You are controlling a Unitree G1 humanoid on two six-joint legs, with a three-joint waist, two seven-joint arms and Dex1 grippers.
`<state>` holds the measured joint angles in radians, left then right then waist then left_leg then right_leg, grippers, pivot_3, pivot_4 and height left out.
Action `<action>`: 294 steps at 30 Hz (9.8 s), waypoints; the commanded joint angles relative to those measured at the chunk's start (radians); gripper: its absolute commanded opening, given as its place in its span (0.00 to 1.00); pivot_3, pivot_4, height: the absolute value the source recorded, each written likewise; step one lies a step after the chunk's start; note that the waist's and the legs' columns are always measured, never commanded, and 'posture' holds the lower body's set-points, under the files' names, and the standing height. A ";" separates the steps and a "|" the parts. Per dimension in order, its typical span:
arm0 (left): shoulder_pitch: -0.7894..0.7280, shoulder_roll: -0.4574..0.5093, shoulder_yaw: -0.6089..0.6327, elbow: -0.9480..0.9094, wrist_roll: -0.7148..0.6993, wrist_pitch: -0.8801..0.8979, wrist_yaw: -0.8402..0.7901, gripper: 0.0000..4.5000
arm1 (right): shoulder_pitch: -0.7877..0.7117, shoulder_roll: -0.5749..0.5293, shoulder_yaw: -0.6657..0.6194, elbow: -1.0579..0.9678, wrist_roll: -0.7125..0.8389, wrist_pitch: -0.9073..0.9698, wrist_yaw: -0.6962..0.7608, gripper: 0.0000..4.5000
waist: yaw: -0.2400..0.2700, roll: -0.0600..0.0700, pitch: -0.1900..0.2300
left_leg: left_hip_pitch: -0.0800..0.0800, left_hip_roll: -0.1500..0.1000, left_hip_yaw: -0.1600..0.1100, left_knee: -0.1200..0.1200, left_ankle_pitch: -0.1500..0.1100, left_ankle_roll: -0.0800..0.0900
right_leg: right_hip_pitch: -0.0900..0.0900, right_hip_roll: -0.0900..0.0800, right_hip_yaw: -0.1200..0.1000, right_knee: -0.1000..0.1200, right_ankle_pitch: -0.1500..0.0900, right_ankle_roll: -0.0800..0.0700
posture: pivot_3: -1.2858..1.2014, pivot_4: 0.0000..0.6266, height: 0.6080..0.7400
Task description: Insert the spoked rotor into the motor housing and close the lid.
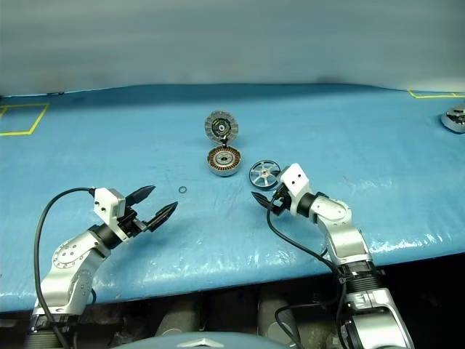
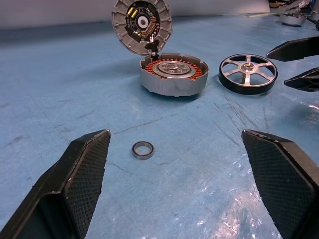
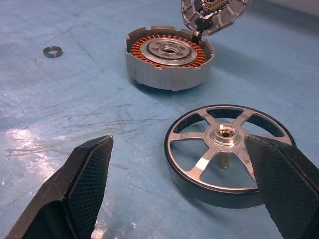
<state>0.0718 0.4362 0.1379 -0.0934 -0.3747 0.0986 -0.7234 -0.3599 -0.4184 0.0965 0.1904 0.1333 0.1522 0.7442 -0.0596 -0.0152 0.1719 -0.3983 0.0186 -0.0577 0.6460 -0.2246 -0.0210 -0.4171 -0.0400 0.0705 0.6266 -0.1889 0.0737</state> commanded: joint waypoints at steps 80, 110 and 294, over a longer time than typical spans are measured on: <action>0.205 -0.052 0.016 -0.125 0.074 -0.089 0.169 1.00 | -0.893 0.328 0.351 1.135 -0.596 -0.321 0.230 0.47 | -0.018 0.001 0.001 | 0.004 0.002 -0.002 -0.016 0.001 -0.002 | -0.010 0.002 -0.002 0.012 -0.001 -0.014 | 0.52 0.24 1.00; 0.149 0.034 0.039 -0.112 0.061 -0.012 0.105 1.00 | -0.101 0.160 0.433 -0.167 -0.405 0.097 0.373 0.47 | -0.016 -0.003 -0.010 | 0.009 0.011 -0.004 -0.015 0.001 -0.003 | -0.009 0.014 -0.002 0.018 -0.010 -0.018 | 0.52 0.24 1.00; -0.406 0.075 -0.285 0.293 0.131 -0.047 -0.425 0.14 | 0.246 0.132 0.024 -0.031 0.155 -0.134 0.223 0.85 | -0.003 -0.007 -0.004 | 0.015 0.011 -0.004 -0.018 0.000 -0.004 | 0.000 0.014 -0.002 0.014 -0.011 -0.019 | 0.52 0.24 1.00</action>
<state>-0.3159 0.5120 -0.1440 0.2004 -0.2462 0.0728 -1.1424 -0.1128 -0.2846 0.1220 0.1832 0.2821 0.0430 0.9674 -0.0629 -0.0226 0.1676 -0.3829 0.0301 -0.0615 0.6280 -0.2251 -0.0250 -0.4177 -0.0256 0.0686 0.6405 -0.2002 0.0547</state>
